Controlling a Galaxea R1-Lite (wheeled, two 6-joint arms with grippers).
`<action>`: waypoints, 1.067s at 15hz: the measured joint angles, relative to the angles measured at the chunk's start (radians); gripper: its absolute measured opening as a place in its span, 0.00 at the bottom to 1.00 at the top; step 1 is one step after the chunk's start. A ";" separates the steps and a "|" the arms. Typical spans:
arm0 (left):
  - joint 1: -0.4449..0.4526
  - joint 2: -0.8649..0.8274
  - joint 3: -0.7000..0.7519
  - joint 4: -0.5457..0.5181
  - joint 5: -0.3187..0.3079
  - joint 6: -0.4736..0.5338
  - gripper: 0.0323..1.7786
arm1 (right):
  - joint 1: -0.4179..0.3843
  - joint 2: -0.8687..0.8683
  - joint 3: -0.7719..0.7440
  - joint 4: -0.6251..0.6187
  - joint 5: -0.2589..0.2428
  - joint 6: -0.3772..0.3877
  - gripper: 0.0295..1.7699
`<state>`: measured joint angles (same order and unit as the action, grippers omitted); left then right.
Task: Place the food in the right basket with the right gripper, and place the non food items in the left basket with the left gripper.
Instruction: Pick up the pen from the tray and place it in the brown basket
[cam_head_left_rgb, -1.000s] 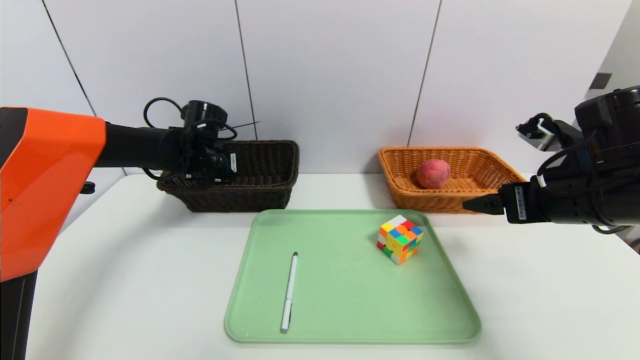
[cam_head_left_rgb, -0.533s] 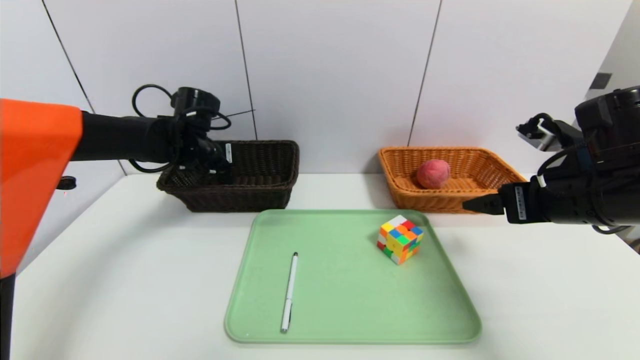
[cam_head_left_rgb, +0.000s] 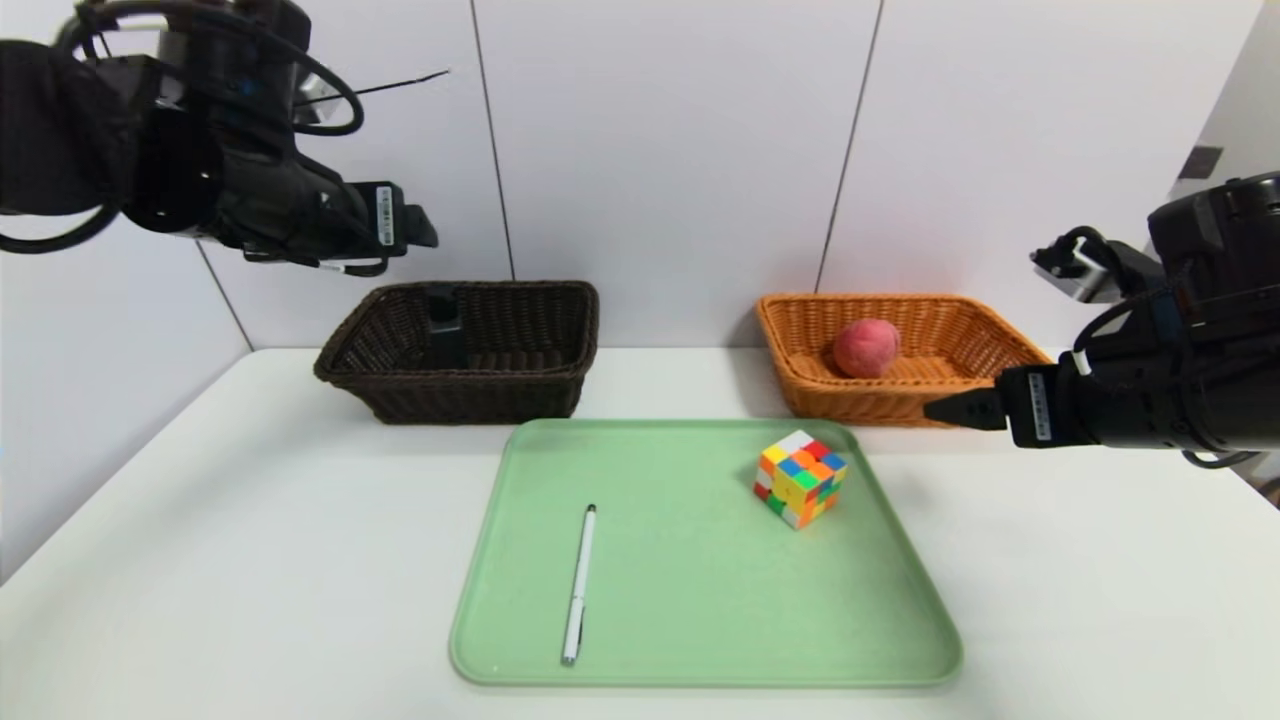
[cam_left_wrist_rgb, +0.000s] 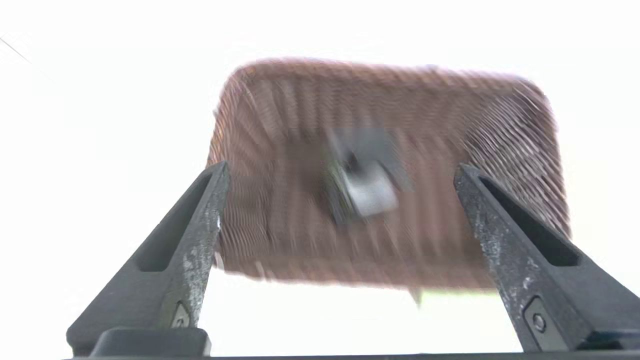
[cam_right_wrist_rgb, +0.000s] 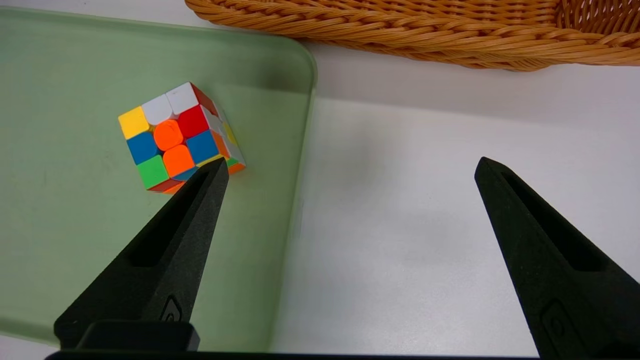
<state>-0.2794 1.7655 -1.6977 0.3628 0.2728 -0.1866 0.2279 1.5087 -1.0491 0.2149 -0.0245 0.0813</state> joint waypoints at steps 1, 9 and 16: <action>-0.049 -0.039 0.009 0.063 0.000 -0.031 0.90 | 0.000 0.001 0.000 0.000 0.001 0.000 0.96; -0.415 -0.070 0.027 0.420 -0.002 -0.285 0.94 | -0.005 0.002 0.007 0.003 0.006 0.004 0.96; -0.520 0.036 0.053 0.418 -0.011 -0.303 0.95 | -0.010 0.056 -0.049 0.002 0.082 -0.003 0.96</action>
<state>-0.7996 1.8017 -1.6443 0.7806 0.2617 -0.4891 0.2179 1.5649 -1.0977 0.2172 0.0577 0.0779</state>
